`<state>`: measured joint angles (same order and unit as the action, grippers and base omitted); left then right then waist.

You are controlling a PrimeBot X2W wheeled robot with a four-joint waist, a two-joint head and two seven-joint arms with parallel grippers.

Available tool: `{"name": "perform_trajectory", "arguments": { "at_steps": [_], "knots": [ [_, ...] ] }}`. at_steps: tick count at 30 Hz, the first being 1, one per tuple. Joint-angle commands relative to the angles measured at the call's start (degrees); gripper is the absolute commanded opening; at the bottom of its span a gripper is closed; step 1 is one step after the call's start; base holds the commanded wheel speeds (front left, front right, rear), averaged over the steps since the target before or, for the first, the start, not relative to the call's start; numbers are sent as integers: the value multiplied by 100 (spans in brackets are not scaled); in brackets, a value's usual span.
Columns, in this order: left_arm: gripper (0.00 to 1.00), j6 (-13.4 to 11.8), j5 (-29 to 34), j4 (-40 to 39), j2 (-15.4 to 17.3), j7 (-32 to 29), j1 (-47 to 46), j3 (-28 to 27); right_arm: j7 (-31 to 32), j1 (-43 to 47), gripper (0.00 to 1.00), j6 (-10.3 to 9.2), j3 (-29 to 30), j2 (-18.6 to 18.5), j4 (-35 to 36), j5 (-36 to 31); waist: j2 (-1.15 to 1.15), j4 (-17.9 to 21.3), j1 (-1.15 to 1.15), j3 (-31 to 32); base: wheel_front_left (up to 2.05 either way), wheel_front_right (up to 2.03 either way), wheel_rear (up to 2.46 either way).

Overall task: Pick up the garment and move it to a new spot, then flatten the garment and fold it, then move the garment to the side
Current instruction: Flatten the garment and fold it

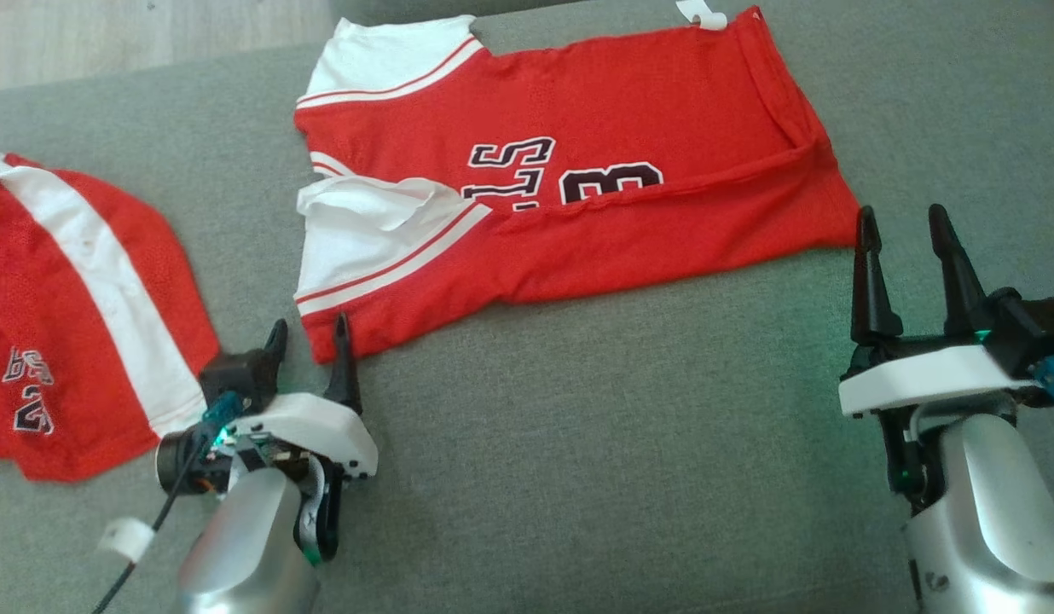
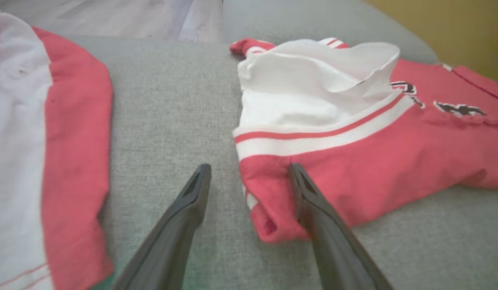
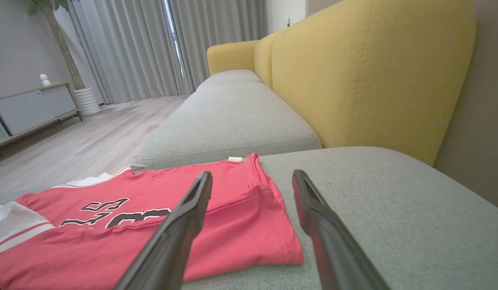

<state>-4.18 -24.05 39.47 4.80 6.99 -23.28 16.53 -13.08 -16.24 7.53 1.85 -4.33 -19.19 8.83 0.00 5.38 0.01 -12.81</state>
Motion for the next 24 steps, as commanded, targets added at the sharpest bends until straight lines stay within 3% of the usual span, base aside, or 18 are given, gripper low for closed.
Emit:
{"name": "perform_trajectory", "arguments": {
  "at_steps": [1, 8, 9, 10, 16, 24],
  "knots": [
    [100, -62, 61, -31, 144, -62, -249, -174, -8, -249, 100, -4, -162, 30, 196, -16, 0, 39, -1, -45, 0, 0, 0],
    [100, -139, 38, 406, 160, -405, -436, -120, -5, -333, 100, -4, -195, 43, 180, -14, 0, 73, -1, -145, 0, 0, 0],
    [44, -125, 24, 435, 154, -420, -455, -113, 6, -343, 100, -4, -191, 43, 171, -19, 0, 68, -1, -150, 0, 0, 0],
    [0, -108, 11, 447, 148, -397, -471, -111, 25, -355, 100, -4, -184, 42, 159, -29, 0, 59, -1, -152, 0, 0, 0],
    [0, -73, -17, 237, 125, 126, -586, -164, 315, -465, 100, -4, -37, 33, -28, -161, 0, -48, -1, -127, 0, 0, 0],
    [0, 232, 40, -649, 89, 754, -674, -181, 1165, -941, 100, -4, 692, 108, -974, -383, 0, -290, -1, -92, 0, 0, 0]
  ]
}}
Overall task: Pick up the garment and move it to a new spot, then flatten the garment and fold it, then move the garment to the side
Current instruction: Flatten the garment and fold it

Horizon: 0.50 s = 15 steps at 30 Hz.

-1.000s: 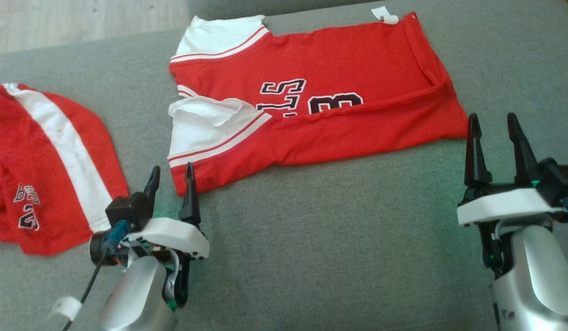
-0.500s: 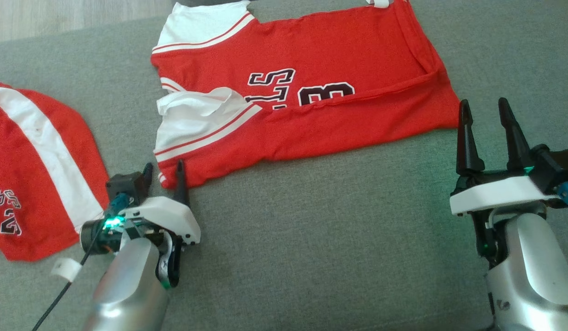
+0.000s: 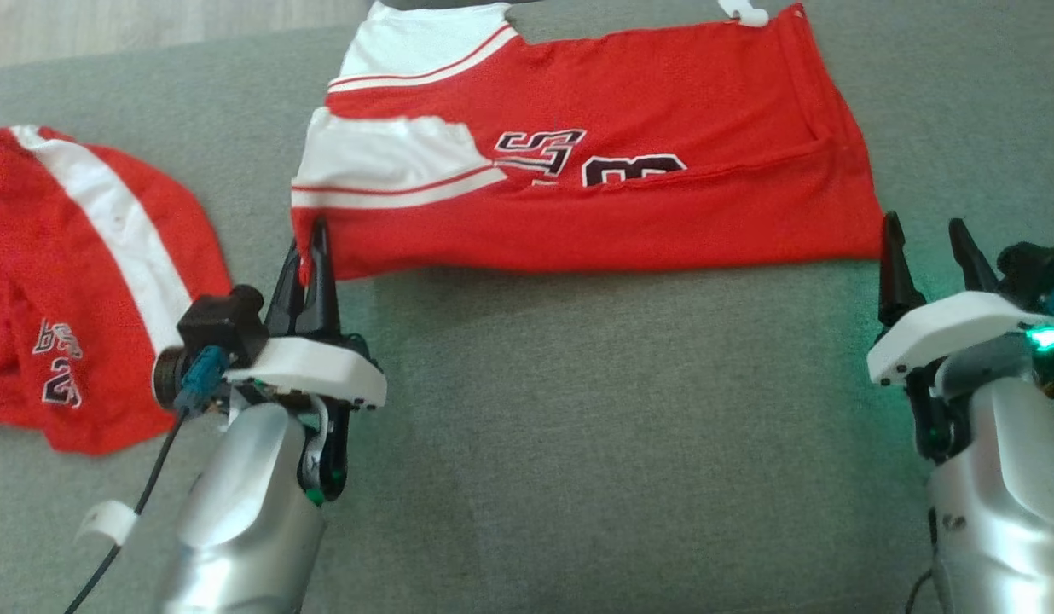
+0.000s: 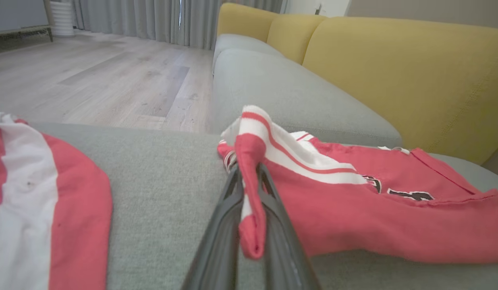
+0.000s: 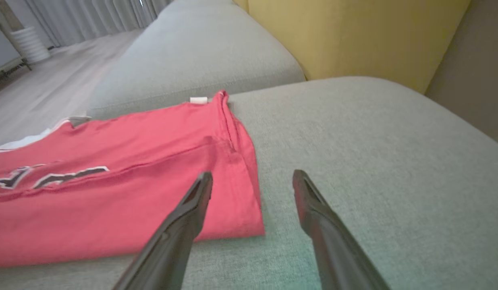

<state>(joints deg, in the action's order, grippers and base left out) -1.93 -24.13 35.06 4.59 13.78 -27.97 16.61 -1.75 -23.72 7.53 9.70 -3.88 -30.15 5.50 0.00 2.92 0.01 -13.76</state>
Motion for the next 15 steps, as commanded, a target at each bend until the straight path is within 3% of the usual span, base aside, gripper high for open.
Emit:
{"name": "perform_trajectory", "arguments": {
  "at_steps": [1, 8, 15],
  "knots": [
    [0, 11, 87, -304, 110, 88, -191, -173, 124, -276, 100, -4, -2, 72, -14, -95, 0, -71, -1, -5, 0, 0, 0],
    [0, 31, 230, -560, 92, 109, -31, -22, 605, -851, 100, -4, 562, 97, -991, -484, 0, -224, -1, -30, 0, 0, 0],
    [0, 88, 267, -546, 74, 109, 12, 140, 746, -1280, 100, -4, 502, 99, -1863, -555, 0, -320, -1, -107, 0, 0, 0]
  ]
}}
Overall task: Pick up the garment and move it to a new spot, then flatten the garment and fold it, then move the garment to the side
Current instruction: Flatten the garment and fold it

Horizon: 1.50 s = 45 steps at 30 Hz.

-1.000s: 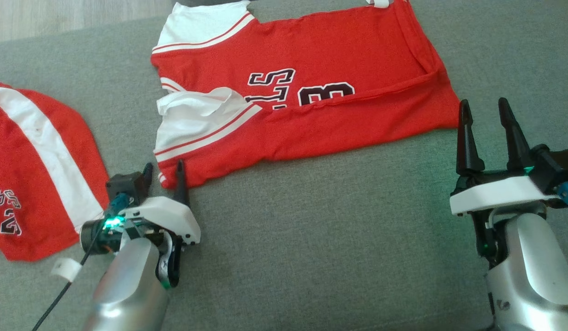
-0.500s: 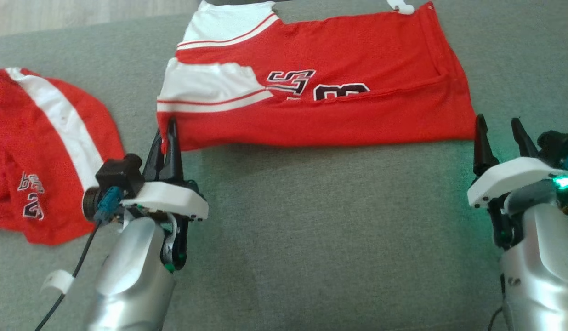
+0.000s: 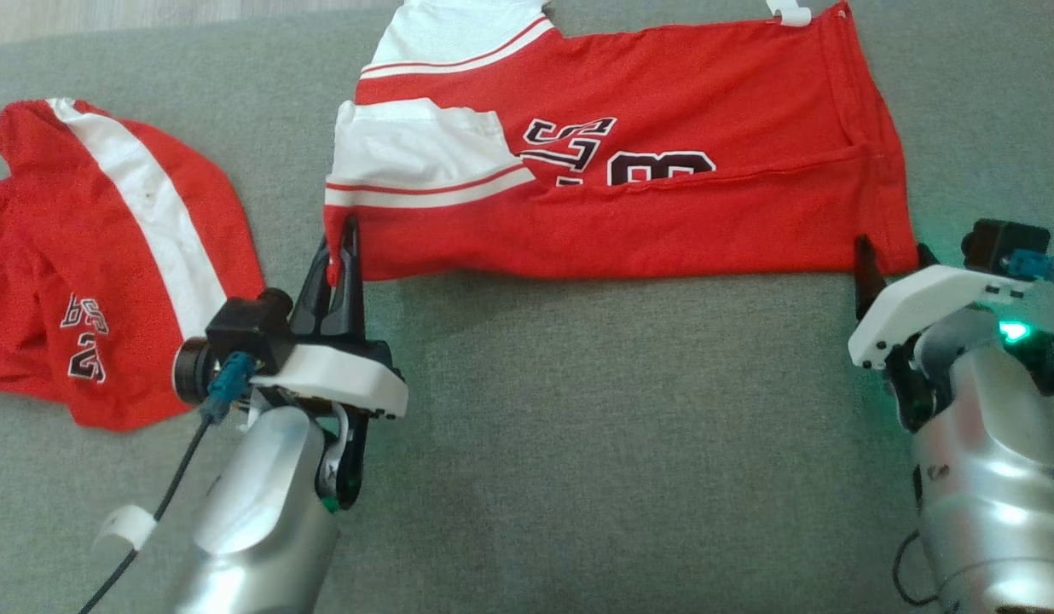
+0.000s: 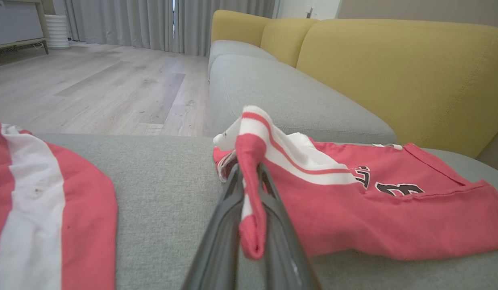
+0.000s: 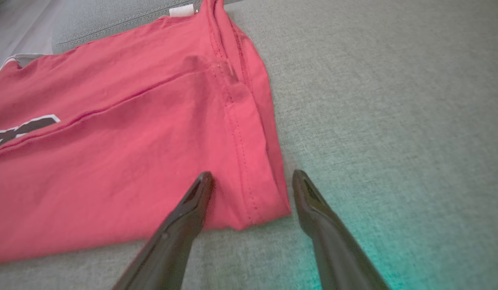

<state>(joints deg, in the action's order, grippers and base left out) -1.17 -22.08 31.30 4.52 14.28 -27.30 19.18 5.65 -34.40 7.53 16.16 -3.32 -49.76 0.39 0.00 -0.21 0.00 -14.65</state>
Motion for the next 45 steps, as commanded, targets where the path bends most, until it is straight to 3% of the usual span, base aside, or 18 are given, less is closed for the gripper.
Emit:
{"name": "perform_trajectory", "arguments": {
  "at_steps": [1, 3, 4, 5, 6, 16, 23, 33, 45],
  "knots": [
    [0, 14, 65, -168, 79, 59, -59, -102, 21, -253, 100, -4, -136, 43, -4, -82, 0, -16, 0, -34, 0, 0, 0],
    [0, 15, 73, -171, 77, 60, -72, -76, 48, -332, 100, -4, -120, 44, -195, -158, 0, -36, 0, -66, 0, 0, 0],
    [0, 17, 74, -172, 76, 60, -77, -66, 55, -368, 88, -4, -104, 44, -280, -190, 0, -45, 0, -79, 0, 0, 0],
    [0, 18, 74, -172, 75, 60, -82, -58, 50, -403, 30, -4, -81, 44, -347, -229, 0, -53, 0, -91, 0, 0, 0],
    [0, 19, 73, -171, 77, 61, -84, -53, 25, -435, 0, -4, -58, 44, -398, -266, 0, -61, 0, -102, 0, 0, 0],
    [0, 7, 23, -70, 184, 66, 42, -112, -698, -381, 0, -4, 175, 44, -186, -787, 0, -19, 0, 20, 0, 0, 0],
    [0, -22, -28, 10, 264, 68, 349, -140, -895, 13, 0, -4, 2, 16, 163, -713, 0, 68, 0, 363, 0, 0, 0],
    [0, -112, -90, -154, 286, -15, 1041, -18, -543, 1028, 0, -4, -246, -66, 1066, -266, 0, 147, 0, 983, 0, 0, 0],
    [0, -384, -205, -904, 240, -267, 2205, 166, 348, 2641, 0, -4, -236, -31, 2704, 197, 0, 157, 0, 1533, 0, 0, 0]
  ]
}}
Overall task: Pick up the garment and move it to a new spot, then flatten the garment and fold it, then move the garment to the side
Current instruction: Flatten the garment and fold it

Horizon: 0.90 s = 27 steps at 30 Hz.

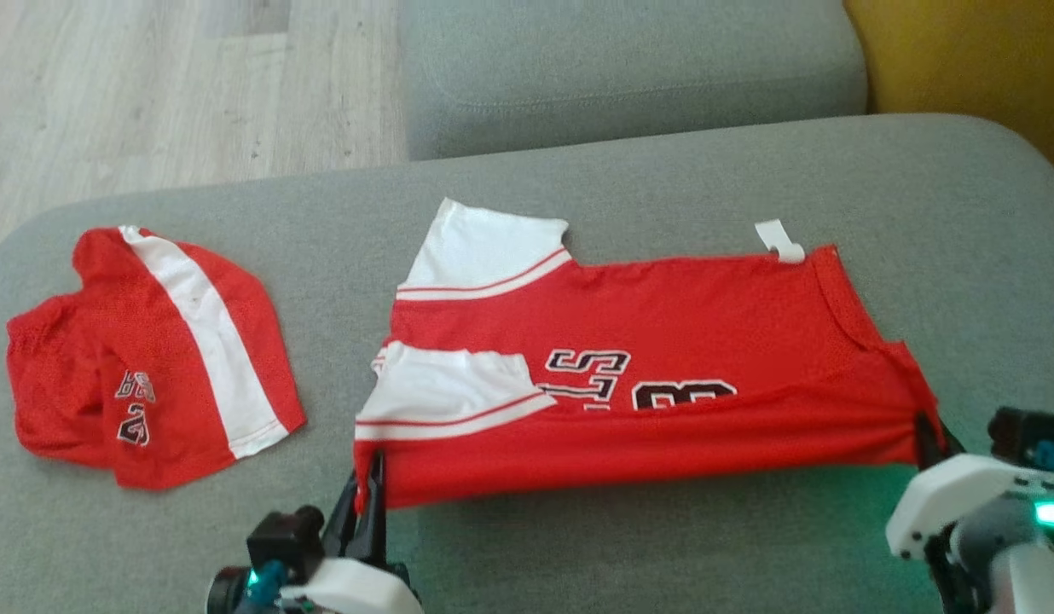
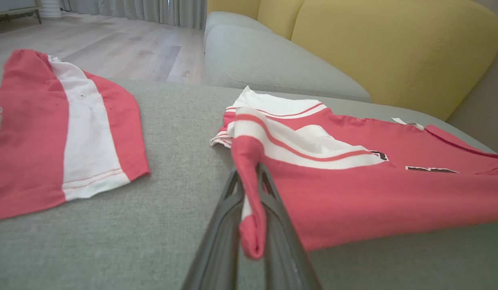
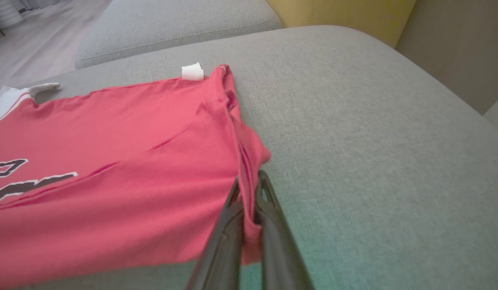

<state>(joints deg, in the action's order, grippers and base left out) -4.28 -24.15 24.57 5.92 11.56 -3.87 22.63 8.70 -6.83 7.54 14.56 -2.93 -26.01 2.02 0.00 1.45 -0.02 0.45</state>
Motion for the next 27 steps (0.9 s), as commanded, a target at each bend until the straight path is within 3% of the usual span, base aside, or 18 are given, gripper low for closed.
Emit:
{"name": "perform_trajectory", "arguments": {
  "at_steps": [1, 7, 8, 9, 10, 17, 27],
  "knots": [
    [0, -90, 5, -290, 98, -23, -82, -153, 117, -26, 0, -5, -58, -67, 455, 54, 0, -12, 2, 32, 0, 0, 0],
    [0, -132, 16, -460, 115, -99, 36, -70, 401, 329, 0, -5, 99, -34, 938, 114, 0, -27, 2, 25, 0, 0, 0],
    [16, -130, 18, -469, 123, -94, 30, -64, 398, 346, 0, -5, 147, -27, 1000, 114, 0, -24, 2, 17, 0, 0, 0],
    [62, -130, 24, -471, 133, -88, 20, -60, 378, 353, 100, -5, 172, -20, 1063, 105, 0, -18, 2, 9, 0, 0, 0],
    [100, -141, 33, -472, 144, -72, 6, -65, 356, 343, 100, -5, 196, -14, 1122, 120, 0, -7, 2, 0, 0, 0, 0],
    [100, -140, 12, -604, 209, 118, -185, -213, 22, 119, 100, -5, 83, 2, 1471, 296, 0, 109, 2, -174, 0, 0, 0],
    [100, 18, 137, -1080, 622, 240, -1257, -562, -296, -700, 100, -5, -203, 4, 1839, 424, 0, 413, 2, -894, 0, 0, 0]
  ]
}}
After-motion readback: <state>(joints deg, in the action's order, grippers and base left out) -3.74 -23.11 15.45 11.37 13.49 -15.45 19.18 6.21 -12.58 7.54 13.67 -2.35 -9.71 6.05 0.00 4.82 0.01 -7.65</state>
